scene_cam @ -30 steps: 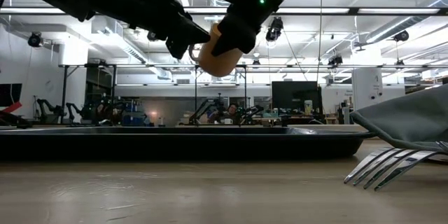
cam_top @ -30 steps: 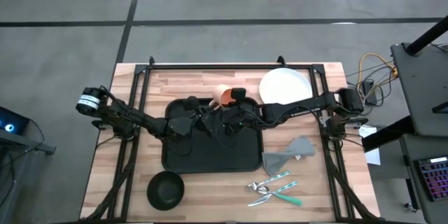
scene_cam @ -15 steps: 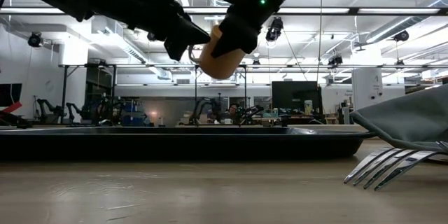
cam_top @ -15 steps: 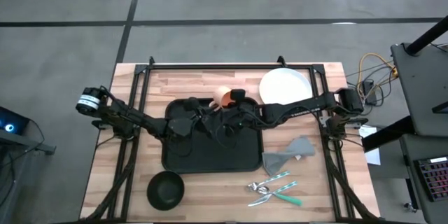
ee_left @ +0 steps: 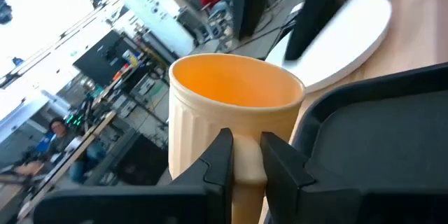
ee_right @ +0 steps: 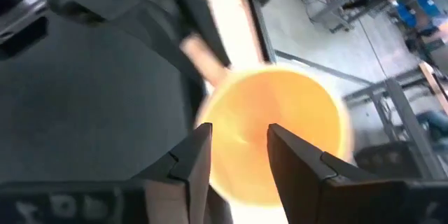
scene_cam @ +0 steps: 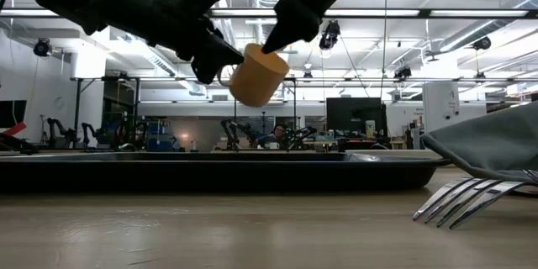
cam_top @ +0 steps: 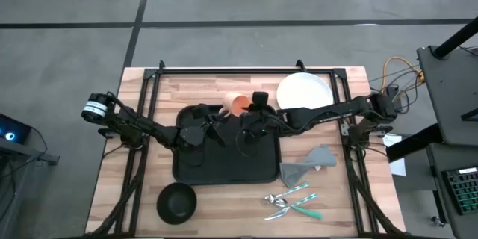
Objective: Set up tray
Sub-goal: Put the orange mug on the black serving tray
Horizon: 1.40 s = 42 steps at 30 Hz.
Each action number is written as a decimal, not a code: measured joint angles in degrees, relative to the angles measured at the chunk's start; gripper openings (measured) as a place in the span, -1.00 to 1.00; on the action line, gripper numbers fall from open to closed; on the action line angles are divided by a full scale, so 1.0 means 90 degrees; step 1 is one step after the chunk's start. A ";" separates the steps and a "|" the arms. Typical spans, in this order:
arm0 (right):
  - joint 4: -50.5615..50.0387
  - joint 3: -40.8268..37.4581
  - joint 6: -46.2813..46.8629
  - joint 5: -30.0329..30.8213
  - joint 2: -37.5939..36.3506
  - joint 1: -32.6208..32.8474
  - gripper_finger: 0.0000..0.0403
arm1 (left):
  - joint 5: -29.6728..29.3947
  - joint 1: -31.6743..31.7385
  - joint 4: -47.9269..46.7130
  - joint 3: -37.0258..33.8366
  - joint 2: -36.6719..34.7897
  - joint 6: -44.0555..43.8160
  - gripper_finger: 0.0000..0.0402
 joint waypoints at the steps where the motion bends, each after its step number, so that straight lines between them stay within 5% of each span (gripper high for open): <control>1: -0.0119 0.0000 0.0060 0.0007 -0.0063 -0.0002 -0.33 | -0.0087 -0.0022 0.0000 -0.0031 -0.0009 -0.0093 -0.83; 11: -0.1104 -0.0027 0.0897 0.0015 -0.0727 -0.0002 -0.37 | -0.0980 -0.0338 0.0091 -0.0145 -0.0067 -0.0835 -0.83; 19: -0.1108 -0.0029 0.0427 0.0012 -0.0766 -0.0005 -0.43 | -0.2122 -0.0717 0.0083 -0.0374 -0.0067 -0.1434 -0.83; 27: -0.1022 -0.0070 0.0613 -0.0068 -0.0806 0.0007 -0.47 | -0.2296 -0.0922 0.0073 -0.0674 -0.0126 -0.1984 -0.83; 30: -0.0530 -0.0371 0.0590 -0.1065 -0.0834 0.0111 -0.47 | -0.2326 -0.1040 0.0089 -0.0758 -0.0145 -0.2171 -0.84; 35: 0.1186 -0.1456 0.0300 -0.3757 -0.0834 0.0262 -0.46 | -0.2691 -0.1212 0.0078 -0.1016 -0.0183 -0.2671 -0.84; 42: 0.3947 -0.3148 0.0241 -0.4012 -0.1001 0.0704 -0.50 | -0.2969 -0.1358 0.0091 -0.1513 -0.0584 -0.3655 -0.84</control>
